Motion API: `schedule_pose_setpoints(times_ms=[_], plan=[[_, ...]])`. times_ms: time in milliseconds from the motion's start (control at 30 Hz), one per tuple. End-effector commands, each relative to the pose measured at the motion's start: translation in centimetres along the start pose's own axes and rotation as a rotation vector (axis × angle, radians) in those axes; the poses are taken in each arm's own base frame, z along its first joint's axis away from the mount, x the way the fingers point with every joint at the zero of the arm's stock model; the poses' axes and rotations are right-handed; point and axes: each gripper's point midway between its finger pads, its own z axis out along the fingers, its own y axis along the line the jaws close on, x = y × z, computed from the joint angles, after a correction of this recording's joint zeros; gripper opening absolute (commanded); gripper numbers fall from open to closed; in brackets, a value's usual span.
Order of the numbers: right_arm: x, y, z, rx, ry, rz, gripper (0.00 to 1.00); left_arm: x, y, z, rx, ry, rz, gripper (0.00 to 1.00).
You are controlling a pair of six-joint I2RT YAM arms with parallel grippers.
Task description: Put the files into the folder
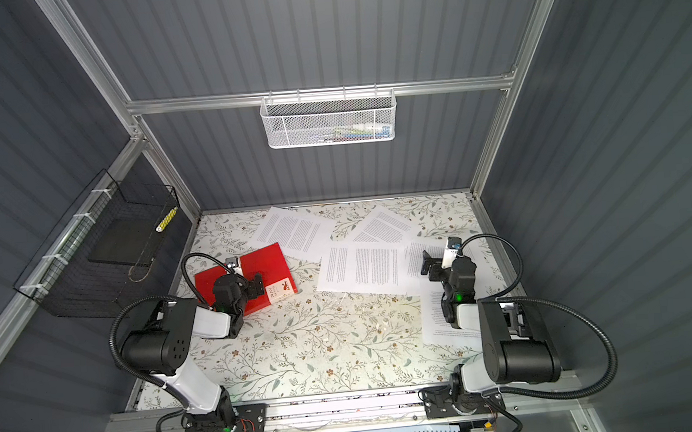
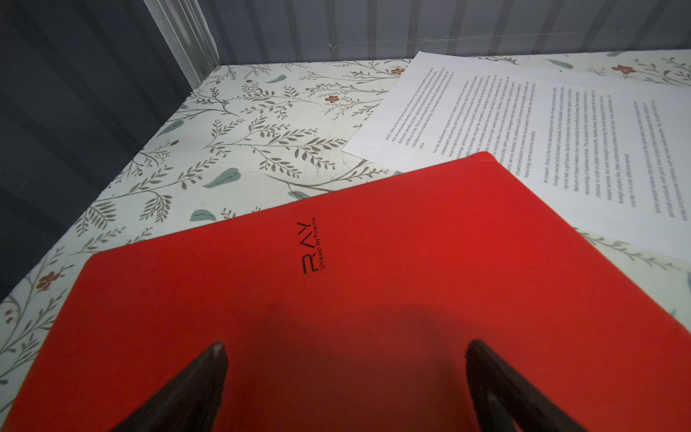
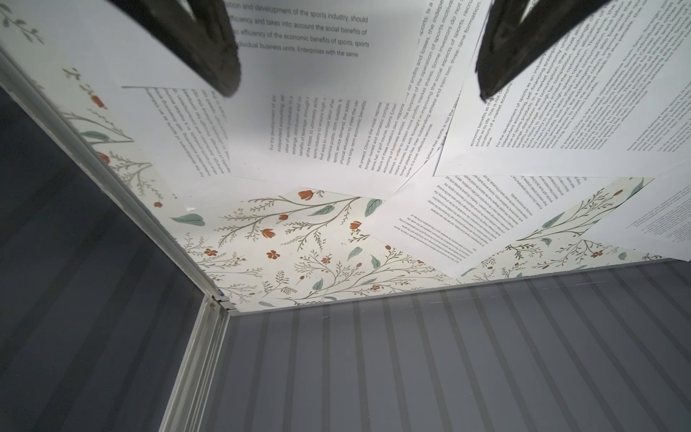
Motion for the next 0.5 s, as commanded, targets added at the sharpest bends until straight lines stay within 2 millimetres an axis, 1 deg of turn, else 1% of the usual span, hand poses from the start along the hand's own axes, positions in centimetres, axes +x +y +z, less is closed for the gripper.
schedule_pose_setpoints(times_ms=[0,100,167,200,233,267,300,333,400,467], plan=[[-0.5,0.0,-0.1,0.002,-0.02,-0.012,0.99,-1.1,0.4,0.3,-0.003,-0.023,-0.001,1.0],[-0.5,-0.3,0.1,0.002,-0.013,0.001,0.99,-1.0,0.8,0.3,-0.002,-0.02,-0.017,1.0],[-0.9,-0.4,-0.3,0.012,-0.039,0.004,0.99,-2.2,2.6,-0.4,-0.133,-0.039,-0.043,1.0],[-1.6,-0.4,-0.9,0.051,-0.051,-0.015,0.99,-3.2,3.1,-1.0,-0.173,-0.012,-0.046,1.0],[-2.9,-0.5,-1.7,0.135,-0.057,-0.046,0.99,-4.7,3.2,-1.8,-0.179,0.0,-0.051,1.0],[-4.3,-0.6,-2.3,0.207,-0.061,-0.075,0.99,-5.5,3.5,-2.4,-0.209,0.006,-0.075,1.0],[-6.0,-0.3,-2.7,0.238,-0.073,-0.076,0.99,-5.9,3.9,-3.1,-0.244,0.032,-0.11,1.0],[-7.6,0.1,-3.0,0.222,-0.097,-0.02,0.99,-5.8,4.2,-3.7,-0.274,0.079,-0.144,1.0],[-9.6,0.4,-3.3,0.198,-0.129,0.139,0.99,-5.4,4.7,-5.2,-0.329,0.171,-0.238,1.0],[-10.5,1.3,-3.0,0.122,-0.128,0.302,0.99,-4.0,5.6,-7.2,-0.402,0.278,-0.335,1.0]])
